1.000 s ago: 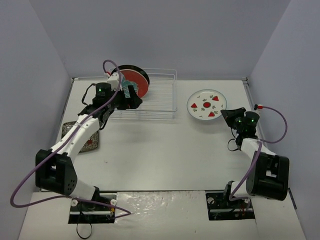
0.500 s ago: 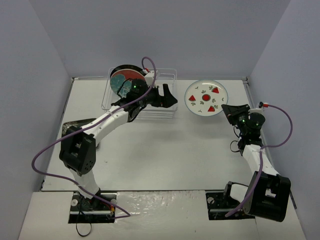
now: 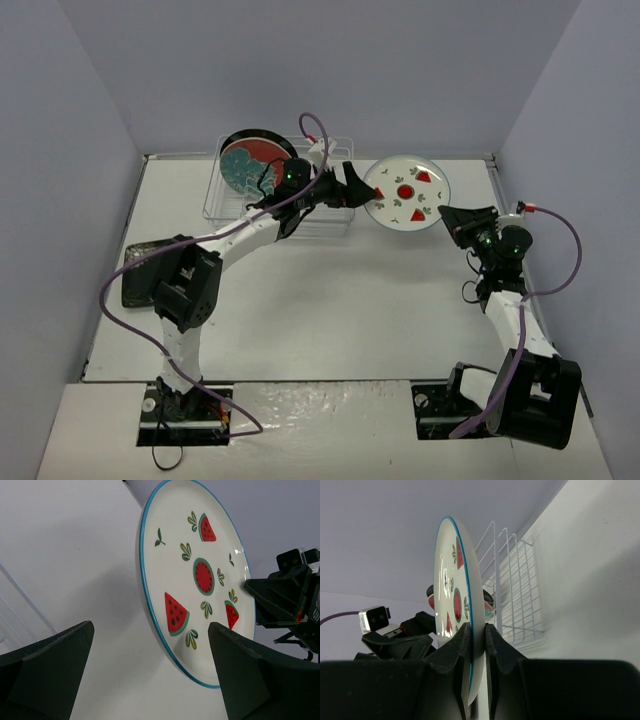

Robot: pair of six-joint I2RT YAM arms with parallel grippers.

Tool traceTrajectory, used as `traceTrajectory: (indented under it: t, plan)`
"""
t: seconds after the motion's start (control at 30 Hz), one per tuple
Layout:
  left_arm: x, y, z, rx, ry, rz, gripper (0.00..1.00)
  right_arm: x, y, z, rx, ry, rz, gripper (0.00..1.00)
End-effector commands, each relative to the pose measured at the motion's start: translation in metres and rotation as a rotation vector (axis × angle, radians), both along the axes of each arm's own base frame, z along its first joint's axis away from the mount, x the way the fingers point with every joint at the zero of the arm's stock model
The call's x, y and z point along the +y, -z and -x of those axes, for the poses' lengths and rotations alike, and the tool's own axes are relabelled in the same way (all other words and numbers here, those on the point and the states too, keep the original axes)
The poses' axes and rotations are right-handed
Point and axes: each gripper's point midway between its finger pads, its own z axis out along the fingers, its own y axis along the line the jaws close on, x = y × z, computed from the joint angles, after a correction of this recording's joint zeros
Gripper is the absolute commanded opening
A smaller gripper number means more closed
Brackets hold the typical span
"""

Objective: Load the plates into the dish rack

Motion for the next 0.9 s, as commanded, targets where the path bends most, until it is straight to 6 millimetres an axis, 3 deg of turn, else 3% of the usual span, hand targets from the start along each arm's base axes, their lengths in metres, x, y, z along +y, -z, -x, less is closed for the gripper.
traceTrajectory:
  t: [0.0, 0.07, 0.2, 0.27, 0.33, 0.37, 0.63, 0.73, 0.87]
  plan:
    - [-0.011, -0.087, 0.008, -0.176, 0.078, 0.188, 0.96, 0.014, -0.089, 0.011, -0.31, -0.078, -0.006, 0.0]
    - [-0.012, -0.091, 0.01, -0.181, 0.089, 0.201, 0.87, 0.017, -0.09, 0.011, -0.318, -0.089, -0.005, 0.0]
    - [-0.019, -0.103, 0.016, -0.201, 0.14, 0.259, 0.55, 0.022, -0.087, 0.009, -0.311, -0.109, 0.004, 0.0]
    - [-0.025, -0.107, 0.022, -0.207, 0.19, 0.274, 0.26, 0.023, -0.083, 0.007, -0.296, -0.116, 0.017, 0.0]
    - [-0.025, -0.108, 0.022, -0.209, 0.196, 0.275, 0.05, 0.025, -0.079, 0.006, -0.288, -0.122, 0.028, 0.0]
    - [-0.024, -0.109, 0.022, -0.218, 0.198, 0.277, 0.01, 0.024, -0.078, 0.005, -0.283, -0.121, 0.036, 0.0]
    - [0.003, -0.128, 0.018, -0.383, 0.164, 0.22, 0.0, 0.029, -0.057, -0.007, -0.181, -0.151, 0.202, 0.03]
    - [0.019, -0.14, 0.014, -0.424, 0.148, 0.205, 0.0, 0.033, -0.054, -0.012, -0.174, -0.162, 0.257, 0.28]
    - [0.042, -0.154, 0.013, -0.477, 0.168, 0.186, 0.0, 0.044, -0.054, -0.017, -0.182, -0.196, 0.28, 0.51]
